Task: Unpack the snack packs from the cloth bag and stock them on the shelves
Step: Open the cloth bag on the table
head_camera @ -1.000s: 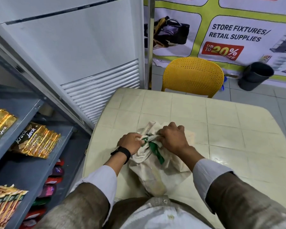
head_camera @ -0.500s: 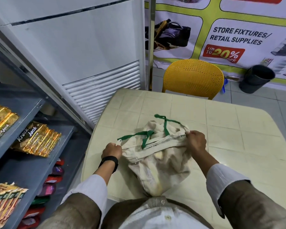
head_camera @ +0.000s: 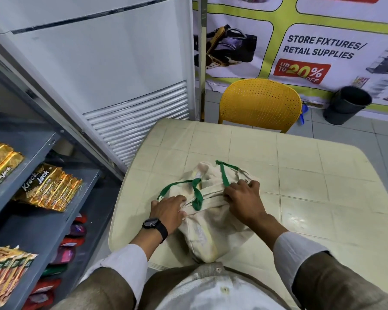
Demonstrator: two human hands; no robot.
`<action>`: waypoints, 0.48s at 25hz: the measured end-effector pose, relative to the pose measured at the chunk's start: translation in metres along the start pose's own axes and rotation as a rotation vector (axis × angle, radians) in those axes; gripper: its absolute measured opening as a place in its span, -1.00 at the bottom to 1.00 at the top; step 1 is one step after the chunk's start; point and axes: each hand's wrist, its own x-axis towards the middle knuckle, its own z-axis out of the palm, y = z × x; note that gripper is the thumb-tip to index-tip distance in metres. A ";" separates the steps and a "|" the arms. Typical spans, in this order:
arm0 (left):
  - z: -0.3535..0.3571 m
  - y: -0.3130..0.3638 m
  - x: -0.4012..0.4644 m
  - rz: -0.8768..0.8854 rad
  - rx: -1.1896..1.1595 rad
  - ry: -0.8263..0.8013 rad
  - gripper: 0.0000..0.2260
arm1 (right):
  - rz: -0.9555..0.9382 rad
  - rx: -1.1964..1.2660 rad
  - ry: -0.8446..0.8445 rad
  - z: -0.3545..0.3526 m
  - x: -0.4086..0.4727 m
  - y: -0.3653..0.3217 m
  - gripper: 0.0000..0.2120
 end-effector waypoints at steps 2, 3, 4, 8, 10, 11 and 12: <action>0.001 -0.005 -0.011 0.010 -0.060 0.064 -0.79 | -0.048 0.023 0.067 -0.001 -0.020 0.003 -0.83; 0.003 -0.007 -0.018 0.031 -0.074 0.089 -0.83 | -0.067 0.018 0.108 -0.003 -0.031 0.003 -0.82; 0.005 -0.008 -0.024 0.062 -0.084 0.112 -0.86 | -0.083 0.005 0.146 -0.005 -0.042 0.002 -0.82; 0.020 -0.008 -0.055 0.196 -0.025 0.076 -0.88 | -0.162 -0.001 0.140 0.006 -0.090 0.004 -0.78; 0.028 -0.002 -0.063 0.191 0.031 -0.127 -0.86 | -0.221 -0.011 -0.049 0.021 -0.107 0.008 -0.77; 0.030 0.001 -0.063 0.177 0.046 -0.235 -0.85 | -0.237 -0.030 -0.165 0.026 -0.110 0.009 -0.78; 0.029 0.004 -0.061 0.164 0.056 -0.310 -0.84 | -0.237 -0.044 -0.255 0.027 -0.108 0.008 -0.82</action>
